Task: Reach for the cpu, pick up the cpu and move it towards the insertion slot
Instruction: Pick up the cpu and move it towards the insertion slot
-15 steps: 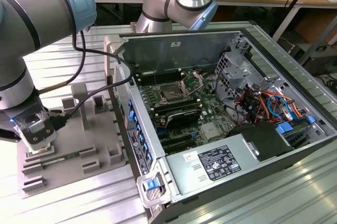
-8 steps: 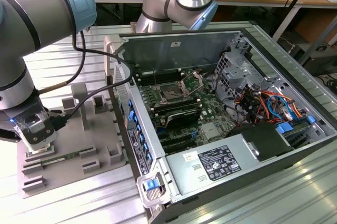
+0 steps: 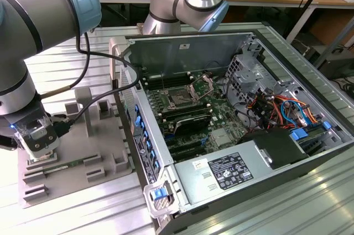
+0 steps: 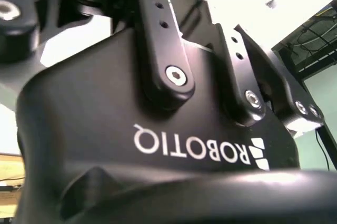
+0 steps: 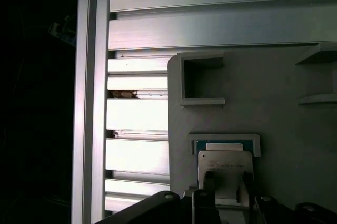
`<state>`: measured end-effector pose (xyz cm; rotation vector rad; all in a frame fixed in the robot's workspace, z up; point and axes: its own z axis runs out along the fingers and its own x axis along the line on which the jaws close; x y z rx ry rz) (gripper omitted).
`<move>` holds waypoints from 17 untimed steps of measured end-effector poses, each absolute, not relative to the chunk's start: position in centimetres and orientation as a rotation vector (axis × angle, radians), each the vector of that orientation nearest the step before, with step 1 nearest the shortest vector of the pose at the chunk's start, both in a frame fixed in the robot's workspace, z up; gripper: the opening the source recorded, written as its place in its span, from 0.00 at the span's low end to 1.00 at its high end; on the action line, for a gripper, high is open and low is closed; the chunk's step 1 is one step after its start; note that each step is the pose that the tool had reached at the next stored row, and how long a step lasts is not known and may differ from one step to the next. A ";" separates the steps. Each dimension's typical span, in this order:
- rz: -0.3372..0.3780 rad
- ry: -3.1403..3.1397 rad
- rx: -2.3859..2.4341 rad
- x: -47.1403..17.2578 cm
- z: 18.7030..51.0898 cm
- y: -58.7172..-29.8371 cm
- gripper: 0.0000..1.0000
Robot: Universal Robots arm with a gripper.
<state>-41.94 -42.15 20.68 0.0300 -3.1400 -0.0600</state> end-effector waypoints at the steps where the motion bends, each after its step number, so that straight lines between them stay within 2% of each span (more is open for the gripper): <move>1: -0.060 -3.140 0.030 -41.9 20.7 -42.2 0.36; 4: -0.060 -3.140 0.030 -41.9 20.7 -42.2 0.54; 17: -0.060 -3.140 0.037 -41.9 20.3 -42.1 0.54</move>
